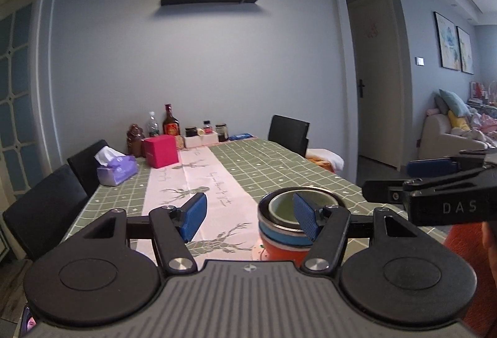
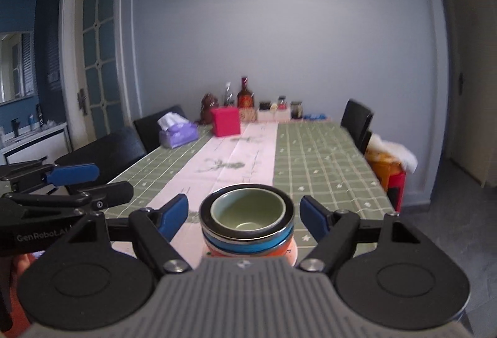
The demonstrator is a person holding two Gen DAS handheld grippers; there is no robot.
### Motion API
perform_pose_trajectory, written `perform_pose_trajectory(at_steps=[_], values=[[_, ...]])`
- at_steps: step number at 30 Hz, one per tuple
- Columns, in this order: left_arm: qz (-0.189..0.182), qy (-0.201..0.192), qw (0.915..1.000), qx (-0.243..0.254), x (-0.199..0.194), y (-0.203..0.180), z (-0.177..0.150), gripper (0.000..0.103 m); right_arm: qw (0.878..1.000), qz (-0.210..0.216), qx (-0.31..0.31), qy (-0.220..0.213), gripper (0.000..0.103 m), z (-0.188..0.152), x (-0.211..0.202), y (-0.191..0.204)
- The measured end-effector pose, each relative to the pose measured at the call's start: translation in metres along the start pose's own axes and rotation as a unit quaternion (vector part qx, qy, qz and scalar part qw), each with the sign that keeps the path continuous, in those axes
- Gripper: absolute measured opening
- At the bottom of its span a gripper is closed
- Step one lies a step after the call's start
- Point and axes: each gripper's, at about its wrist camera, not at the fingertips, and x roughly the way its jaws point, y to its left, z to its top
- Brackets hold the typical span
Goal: Organize plates and bowls
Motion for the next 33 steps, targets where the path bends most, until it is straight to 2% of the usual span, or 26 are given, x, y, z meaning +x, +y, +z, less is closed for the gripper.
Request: perform_pose_trajectory(at_steps=[4,6,8,11,15,19,23,33], values=[[0.031,-0.013,0.9994,0.013,-0.004,-0.005,-0.018,0.089,0.999,-0.036,0.002,0.003,0.078,-0.028,-0.002,0.009],[0.043,-0.013,0.9989,0.012,-0.005,-0.008,-0.028,0.090,0.999,-0.053,0.004,0.005,0.087,-0.041,-0.002,0.010],[0.051,0.002,0.9987,0.007,-0.003,-0.012,-0.036,0.090,0.998,-0.067,0.010,0.005,0.087,-0.050,-0.001,0.009],[0.035,0.036,0.9987,0.011,0.004,-0.021,-0.046,0.090,0.997,-0.075,0.030,0.020,0.087,-0.056,0.001,0.004],[0.030,0.076,0.9963,0.025,0.009,-0.036,-0.059,0.091,0.997,-0.077,0.025,0.009,0.089,-0.062,-0.006,0.005],[0.056,0.101,0.9931,0.025,0.009,-0.037,-0.064,0.091,0.996,-0.080,0.044,0.019,0.089,-0.067,-0.006,0.000],[0.070,0.134,0.9885,0.000,0.013,-0.027,-0.068,0.091,0.995,-0.088,0.028,0.028,0.089,-0.069,-0.004,0.003],[0.069,0.150,0.9862,-0.016,0.014,-0.021,-0.068,0.091,0.996,-0.081,0.016,0.046,0.094,-0.071,0.006,0.006]])
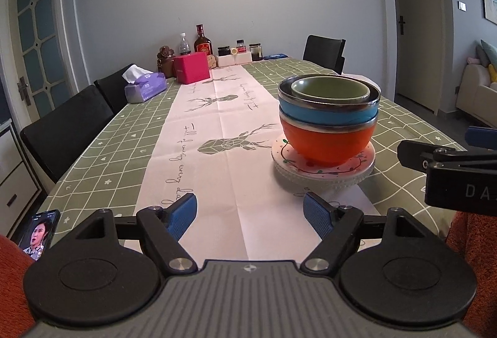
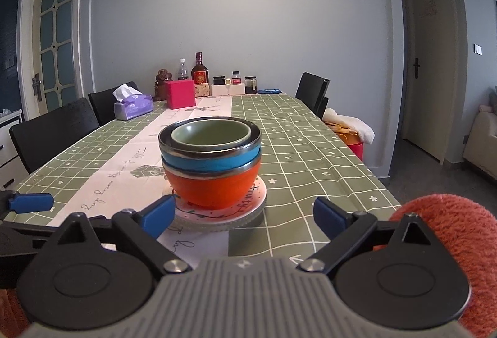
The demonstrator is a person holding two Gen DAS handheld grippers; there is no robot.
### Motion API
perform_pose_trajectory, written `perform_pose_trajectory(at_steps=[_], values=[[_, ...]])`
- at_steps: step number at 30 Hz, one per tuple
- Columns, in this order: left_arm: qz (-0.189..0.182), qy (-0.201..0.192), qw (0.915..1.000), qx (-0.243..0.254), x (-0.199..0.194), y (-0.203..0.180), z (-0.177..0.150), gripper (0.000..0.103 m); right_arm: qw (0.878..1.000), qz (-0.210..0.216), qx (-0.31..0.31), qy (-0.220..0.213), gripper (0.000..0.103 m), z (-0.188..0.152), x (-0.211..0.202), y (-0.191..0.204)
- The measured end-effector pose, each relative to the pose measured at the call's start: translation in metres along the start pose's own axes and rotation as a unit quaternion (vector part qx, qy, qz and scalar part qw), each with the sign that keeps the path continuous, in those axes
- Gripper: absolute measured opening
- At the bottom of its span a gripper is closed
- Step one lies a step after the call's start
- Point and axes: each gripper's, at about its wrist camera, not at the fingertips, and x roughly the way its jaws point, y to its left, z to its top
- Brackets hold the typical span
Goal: Organize plates and bowls
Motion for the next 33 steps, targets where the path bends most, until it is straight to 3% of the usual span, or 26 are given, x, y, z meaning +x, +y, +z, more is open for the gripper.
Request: perform_pose_trajectory(at_steps=[33], values=[[0.009,-0.012,0.9998,-0.016,-0.0054,0.0054,0.0057,0.091,1.000,0.005,0.007,-0.006,0.094,0.0001,-0.0027,-0.0011]])
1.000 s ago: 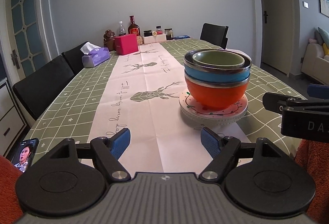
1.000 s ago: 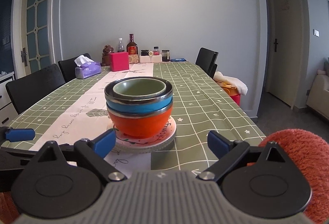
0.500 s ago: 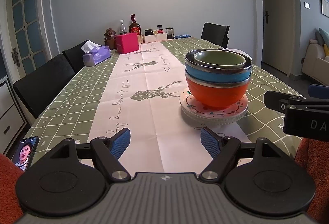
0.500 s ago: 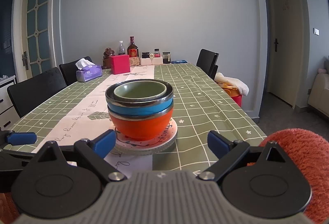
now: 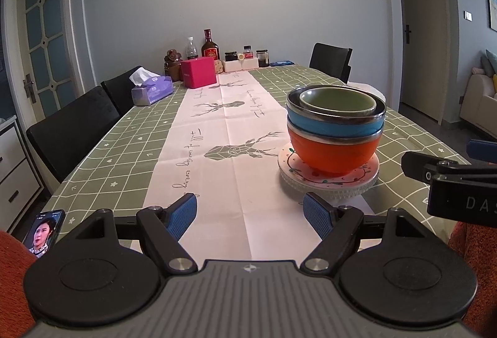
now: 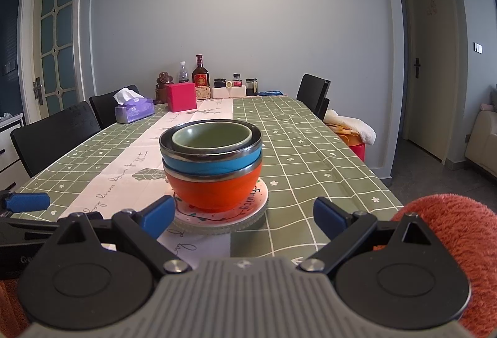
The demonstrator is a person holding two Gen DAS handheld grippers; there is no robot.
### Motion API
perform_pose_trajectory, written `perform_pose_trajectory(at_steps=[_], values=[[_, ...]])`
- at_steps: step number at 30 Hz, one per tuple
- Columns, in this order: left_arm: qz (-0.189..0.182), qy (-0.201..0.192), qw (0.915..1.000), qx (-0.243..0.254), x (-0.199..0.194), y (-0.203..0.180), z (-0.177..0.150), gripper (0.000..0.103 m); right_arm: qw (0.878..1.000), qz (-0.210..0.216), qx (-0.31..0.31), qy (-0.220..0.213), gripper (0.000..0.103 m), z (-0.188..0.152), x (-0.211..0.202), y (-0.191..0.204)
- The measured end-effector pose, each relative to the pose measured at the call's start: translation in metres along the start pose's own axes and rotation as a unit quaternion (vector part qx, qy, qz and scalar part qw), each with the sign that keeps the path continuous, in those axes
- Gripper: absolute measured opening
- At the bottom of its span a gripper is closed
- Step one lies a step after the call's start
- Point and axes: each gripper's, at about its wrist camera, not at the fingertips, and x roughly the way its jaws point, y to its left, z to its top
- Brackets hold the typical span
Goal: Organize plates and bowls
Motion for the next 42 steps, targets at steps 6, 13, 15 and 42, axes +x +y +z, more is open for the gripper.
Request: perform_pose_trajectory(at_steps=[6,13,15,42], values=[[0.004,-0.009,1.0000,-0.002,-0.0021,0.0010,0.0032,0.091,1.000,0.000,0.001,0.000,0.094,0.0001,0.0001,0.0001],[0.006,-0.013,0.9999,-0.004,-0.0028,0.0018,0.0048,0.091,1.000,0.000,0.001,-0.001,0.094,0.0001,0.0009,0.0006],[0.006,-0.015,0.9999,-0.002,-0.0033,0.0016,0.0042,0.091,1.000,0.000,0.000,0.000,0.094,0.0003,0.0012,0.0008],[0.009,-0.028,0.9994,0.018,-0.0087,-0.0052,0.0069,0.091,1.000,0.000,-0.001,-0.001,0.094,-0.0002,0.0019,0.0017]])
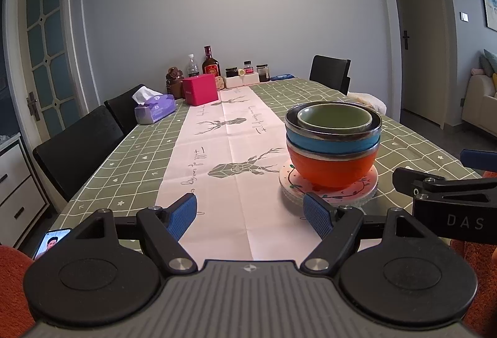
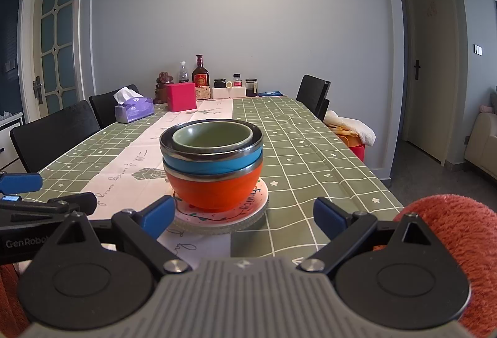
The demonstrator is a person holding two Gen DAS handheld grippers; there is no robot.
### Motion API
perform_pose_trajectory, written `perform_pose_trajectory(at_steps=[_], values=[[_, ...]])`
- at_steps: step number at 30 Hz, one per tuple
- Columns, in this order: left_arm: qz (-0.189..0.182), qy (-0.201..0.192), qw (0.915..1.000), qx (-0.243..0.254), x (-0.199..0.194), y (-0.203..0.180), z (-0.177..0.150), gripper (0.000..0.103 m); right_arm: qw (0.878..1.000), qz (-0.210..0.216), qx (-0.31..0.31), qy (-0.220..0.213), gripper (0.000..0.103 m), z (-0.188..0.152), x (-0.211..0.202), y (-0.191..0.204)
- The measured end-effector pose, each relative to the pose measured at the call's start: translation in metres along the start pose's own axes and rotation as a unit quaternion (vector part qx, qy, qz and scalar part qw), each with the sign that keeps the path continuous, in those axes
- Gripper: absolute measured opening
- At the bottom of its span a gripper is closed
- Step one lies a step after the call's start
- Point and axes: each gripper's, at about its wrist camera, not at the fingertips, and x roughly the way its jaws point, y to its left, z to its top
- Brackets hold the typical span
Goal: Organize plates and bowls
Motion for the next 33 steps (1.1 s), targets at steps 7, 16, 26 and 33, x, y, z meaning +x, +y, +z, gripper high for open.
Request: perform_pose_trajectory(at_steps=[7,16,26,33], values=[[0.002,0.000,1.0000,0.000,-0.0003,-0.0004,-0.0002,0.091,1.000,-0.001,-0.002,0.000,0.094,-0.0003,-0.0002,0.0002],[0.002,-0.001,1.0000,-0.001,-0.0011,-0.0010,-0.0001,0.091,1.000,-0.001,-0.003,-0.002,0.094,-0.0007,0.0001,-0.0003],[0.002,-0.004,1.0000,-0.003,-0.0037,0.0004,0.0006,0.091,1.000,-0.001,-0.003,-0.002,0.094,-0.0007,0.0000,0.0000],[0.000,-0.004,1.0000,-0.005,-0.0041,0.0010,0.0008,0.091,1.000,-0.001,-0.003,-0.002,0.094,-0.0005,-0.0001,-0.0002]])
